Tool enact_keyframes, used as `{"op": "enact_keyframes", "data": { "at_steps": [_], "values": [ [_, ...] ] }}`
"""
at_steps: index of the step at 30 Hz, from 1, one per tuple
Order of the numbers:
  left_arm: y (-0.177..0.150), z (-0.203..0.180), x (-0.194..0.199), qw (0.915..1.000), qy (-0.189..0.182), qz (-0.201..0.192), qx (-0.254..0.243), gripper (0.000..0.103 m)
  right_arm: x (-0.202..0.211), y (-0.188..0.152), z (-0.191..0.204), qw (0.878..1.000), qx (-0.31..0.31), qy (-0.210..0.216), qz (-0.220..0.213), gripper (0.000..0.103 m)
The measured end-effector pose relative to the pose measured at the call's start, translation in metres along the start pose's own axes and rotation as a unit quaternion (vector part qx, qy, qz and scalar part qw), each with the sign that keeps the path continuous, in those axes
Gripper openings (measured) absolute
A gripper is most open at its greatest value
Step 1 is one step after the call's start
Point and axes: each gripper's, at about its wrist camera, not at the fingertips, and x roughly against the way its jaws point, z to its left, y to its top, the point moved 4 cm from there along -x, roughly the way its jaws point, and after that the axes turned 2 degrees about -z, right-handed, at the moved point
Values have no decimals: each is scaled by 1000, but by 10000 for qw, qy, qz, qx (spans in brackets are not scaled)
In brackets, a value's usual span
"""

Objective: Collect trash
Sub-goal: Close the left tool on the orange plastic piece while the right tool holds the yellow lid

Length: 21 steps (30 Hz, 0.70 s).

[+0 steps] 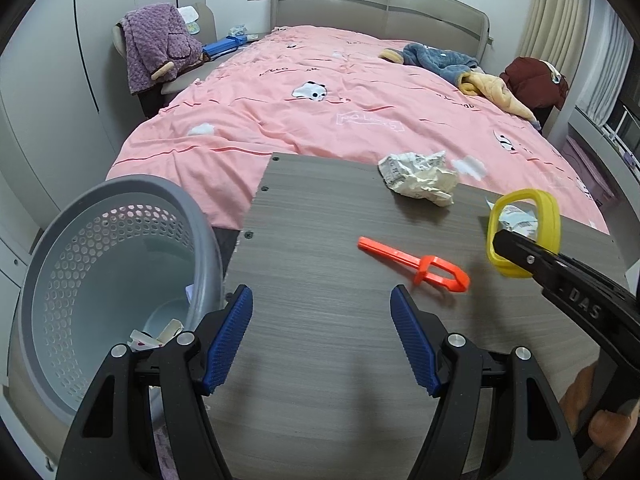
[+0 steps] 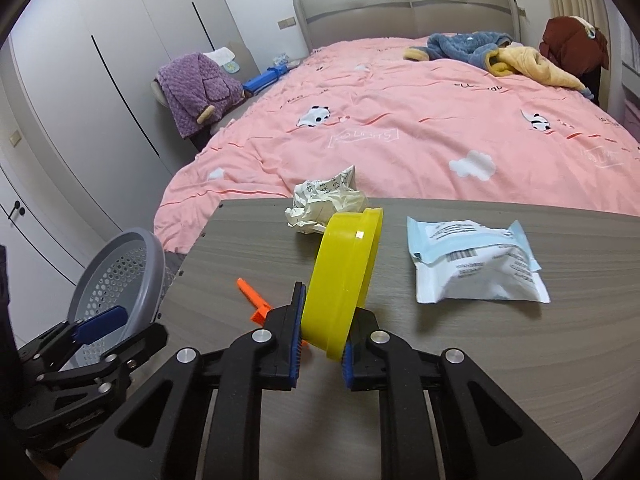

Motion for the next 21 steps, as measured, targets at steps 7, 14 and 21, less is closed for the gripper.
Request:
{"op": "enact_keyframes", "data": {
  "at_steps": [7,14,21],
  "values": [
    [3,-32,-2,9997,-171,18,-180,68,33,-9,-18,9998,-55,-38,-176,16],
    [10,-63,-17,9993,-312,84,-180,68,54,-21,-41,9994,-185,-147,-255,16],
    [12,-73,-45,9993,-173,313,86,68,64,-32,-63,9986,-377,-212,-307,16]
  ]
}}
